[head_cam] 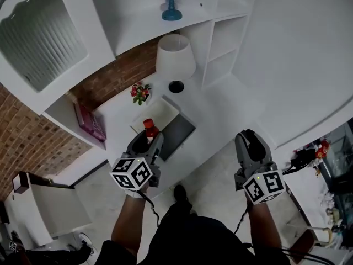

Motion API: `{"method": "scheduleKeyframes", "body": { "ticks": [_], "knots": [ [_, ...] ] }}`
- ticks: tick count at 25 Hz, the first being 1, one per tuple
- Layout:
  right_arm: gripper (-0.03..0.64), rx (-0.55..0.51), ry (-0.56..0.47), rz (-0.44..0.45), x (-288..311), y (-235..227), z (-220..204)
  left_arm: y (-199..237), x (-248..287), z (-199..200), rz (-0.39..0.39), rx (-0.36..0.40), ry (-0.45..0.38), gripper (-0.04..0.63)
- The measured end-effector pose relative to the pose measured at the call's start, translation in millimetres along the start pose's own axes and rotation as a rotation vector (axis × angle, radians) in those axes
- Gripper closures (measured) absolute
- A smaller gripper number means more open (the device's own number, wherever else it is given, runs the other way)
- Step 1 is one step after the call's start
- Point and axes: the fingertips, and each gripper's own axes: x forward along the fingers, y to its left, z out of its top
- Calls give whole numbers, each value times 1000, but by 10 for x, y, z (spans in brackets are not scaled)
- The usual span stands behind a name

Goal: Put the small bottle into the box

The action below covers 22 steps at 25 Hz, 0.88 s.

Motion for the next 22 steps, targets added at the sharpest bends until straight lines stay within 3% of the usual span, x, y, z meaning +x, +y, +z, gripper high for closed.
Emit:
{"method": "scheduleKeyframes", "body": {
  "ticks": [13,17,22],
  "knots": [
    [479,-51,134,65,1181,209,-301,812,501,-410,30,-157,124,380],
    [482,-59,150,93,1373,268,-343,869,611,-492,17,-231,154,380],
    [488,-44,151,107,1519,219,-386,816,778,-630,1,-249,219,380]
  ]
}}
